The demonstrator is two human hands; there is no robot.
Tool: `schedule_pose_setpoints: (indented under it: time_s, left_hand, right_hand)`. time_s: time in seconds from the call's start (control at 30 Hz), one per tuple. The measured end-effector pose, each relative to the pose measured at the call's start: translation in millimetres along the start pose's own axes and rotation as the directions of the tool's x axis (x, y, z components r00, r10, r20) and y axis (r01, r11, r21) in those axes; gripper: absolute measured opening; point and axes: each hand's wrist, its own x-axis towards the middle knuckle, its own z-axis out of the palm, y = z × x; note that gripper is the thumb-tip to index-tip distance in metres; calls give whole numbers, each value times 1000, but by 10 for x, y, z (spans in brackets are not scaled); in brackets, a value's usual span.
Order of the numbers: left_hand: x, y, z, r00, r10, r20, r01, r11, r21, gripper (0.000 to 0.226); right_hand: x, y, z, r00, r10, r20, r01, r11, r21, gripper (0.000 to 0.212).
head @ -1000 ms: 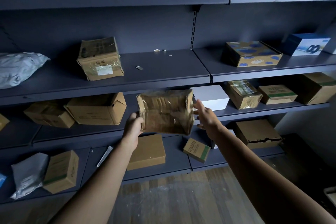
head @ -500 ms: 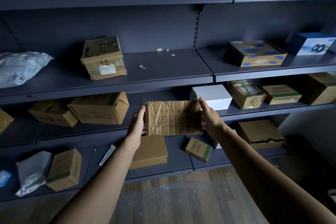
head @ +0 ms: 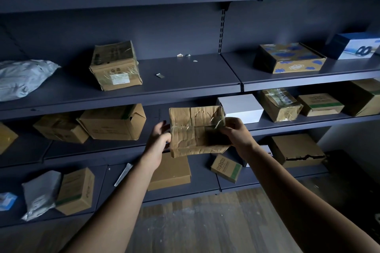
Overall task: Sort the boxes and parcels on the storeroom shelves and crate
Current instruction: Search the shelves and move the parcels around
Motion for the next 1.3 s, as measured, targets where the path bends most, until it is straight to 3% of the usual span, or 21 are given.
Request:
schedule_pose_setpoints:
  time_s: [0.2,0.3,0.43,0.53,0.73,0.87,1.07,1.3]
  left_hand:
    - [-35,0,97,999,22,23,-23,997,68,79]
    - [-52,18,149,999,-8,31,11,996,-90,50]
    - [-146,6,267,1000,-3,-14,1,986,-166,9]
    - [-186,-92,361,998,18,-63,-22,998,-61,34]
    - [-290,-207,513,988,35,-151,-32,999,21,72]
    - [-321,-277,585,971,97,-220,-69,989,133,69]
    - [-40,-384,530,960,194,-202,-125,942,311,51]
    - [621,-551,408,987,50,-150,0,949,315,35]
  right_hand:
    - [22,-36,-45,999,42,10,-42,997,64,37]
    - [58,-9,-80,998,57,16,-58,996,68,57]
    - [106,78,-167,1000,24,-2,-24,999,33,33]
    - [147,136,-234,1000,5,17,-6,999,32,21]
    - [217,220,-322,996,66,59,-64,998,-25,39]
    - [268,271,-284,991,110,73,-107,993,-43,50]
    - [520,445,-98,994,102,34,-98,989,-107,43]
    - [981,626,233,992,113,-55,-124,954,-274,44]
